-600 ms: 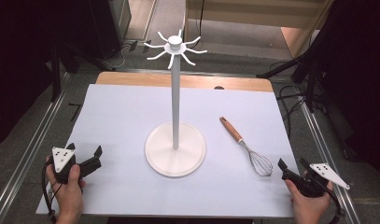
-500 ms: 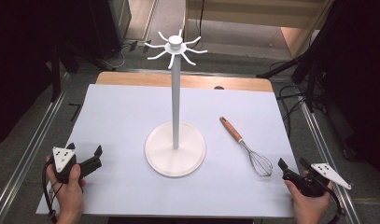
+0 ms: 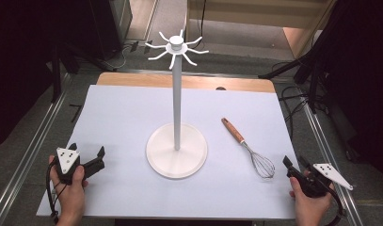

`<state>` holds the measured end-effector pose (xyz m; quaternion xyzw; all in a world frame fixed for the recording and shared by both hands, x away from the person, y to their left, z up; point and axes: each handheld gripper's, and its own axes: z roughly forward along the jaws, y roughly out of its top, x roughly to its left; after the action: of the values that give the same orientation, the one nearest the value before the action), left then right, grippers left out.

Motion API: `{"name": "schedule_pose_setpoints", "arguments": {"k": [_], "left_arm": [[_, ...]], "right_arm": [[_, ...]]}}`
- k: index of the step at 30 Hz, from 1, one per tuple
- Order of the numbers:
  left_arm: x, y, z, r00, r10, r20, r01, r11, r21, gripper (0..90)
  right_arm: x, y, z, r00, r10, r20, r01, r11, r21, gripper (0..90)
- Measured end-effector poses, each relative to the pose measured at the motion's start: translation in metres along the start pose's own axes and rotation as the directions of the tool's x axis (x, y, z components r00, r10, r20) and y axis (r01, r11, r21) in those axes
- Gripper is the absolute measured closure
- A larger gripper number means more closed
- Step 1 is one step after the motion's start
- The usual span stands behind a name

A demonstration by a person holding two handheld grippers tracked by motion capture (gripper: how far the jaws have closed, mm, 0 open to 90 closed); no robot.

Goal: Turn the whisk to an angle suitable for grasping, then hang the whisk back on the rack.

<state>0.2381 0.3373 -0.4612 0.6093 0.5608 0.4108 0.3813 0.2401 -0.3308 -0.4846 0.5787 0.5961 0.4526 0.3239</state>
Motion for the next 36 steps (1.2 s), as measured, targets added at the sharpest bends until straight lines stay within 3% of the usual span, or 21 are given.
{"name": "schedule_pose_setpoints", "arguments": {"k": [2, 4, 8, 10, 11, 13, 14, 15, 20, 27, 31, 36], "left_arm": [[0.000, 0.000, 0.000, 1.0000, 0.001, -0.001, -0.001, 1.0000, -0.001, 8.6], [0.000, 0.000, -0.001, 1.0000, -0.001, -0.006, 0.001, 1.0000, 0.000, 8.6], [0.000, 0.000, 0.000, 0.9999, -0.011, -0.013, 0.011, 0.9999, 0.007, 8.7], [0.000, 0.000, 0.001, 0.9998, -0.011, -0.014, 0.011, 0.9999, 0.009, 8.7], [0.000, 0.000, 0.000, 0.9998, -0.010, -0.016, 0.010, 0.9999, 0.008, 8.7], [-0.001, 0.000, 0.000, 0.9998, -0.003, -0.018, 0.003, 1.0000, 0.008, 8.7], [-0.001, 0.000, 0.000, 0.9998, -0.003, -0.018, 0.003, 1.0000, 0.008, 8.7], [-0.001, 0.000, 0.001, 0.9997, 0.005, -0.023, -0.004, 0.9999, 0.017, 8.8], [-0.003, 0.000, 0.001, 0.9993, 0.016, -0.033, -0.016, 0.9997, 0.016, 9.1], [-0.003, -0.001, 0.001, 0.9993, 0.014, -0.035, -0.013, 0.9999, 0.009, 9.1], [-0.005, -0.001, 0.001, 0.9984, 0.032, -0.046, -0.032, 0.9994, 0.012, 9.2], [-0.004, -0.001, 0.000, 0.9988, 0.022, -0.045, -0.022, 0.9998, 0.002, 9.3]], "right_arm": [[0.001, 0.002, -0.001, 0.9986, -0.047, 0.024, 0.047, 0.999, 0.022, 39.9], [0.002, 0.006, -0.003, 0.9981, -0.048, 0.038, 0.047, 0.998, 0.038, 38.4], [-0.003, 0.014, -0.006, 0.9986, -0.033, -0.041, 0.034, 0.999, 0.030, 40.2], [-0.005, 0.015, -0.005, 0.9982, -0.028, -0.054, 0.030, 0.999, 0.037, 41.5], [-0.005, 0.016, -0.005, 0.9990, -0.018, -0.041, 0.020, 0.999, 0.048, 38.6], [-0.004, 0.018, -0.005, 0.9987, 0.042, -0.028, -0.040, 0.995, 0.091, 18.1], [-0.004, 0.018, -0.005, 0.9987, 0.042, -0.028, -0.040, 0.995, 0.091, 18.1], [-0.003, 0.021, -0.006, 0.9971, 0.033, -0.069, -0.025, 0.994, 0.107, 17.8], [0.001, 0.029, -0.007, 0.9926, 0.036, -0.116, -0.021, 0.992, 0.127, 14.8], [0.004, 0.039, -0.004, 0.9926, -0.013, -0.120, 0.034, 0.985, 0.172, 15.5], [0.010, 0.047, 0.001, 0.9866, -0.060, -0.152, 0.089, 0.977, 0.193, 22.3], [0.017, 0.054, 0.010, 0.9810, -0.084, -0.175, 0.120, 0.971, 0.208, 26.5]]}}
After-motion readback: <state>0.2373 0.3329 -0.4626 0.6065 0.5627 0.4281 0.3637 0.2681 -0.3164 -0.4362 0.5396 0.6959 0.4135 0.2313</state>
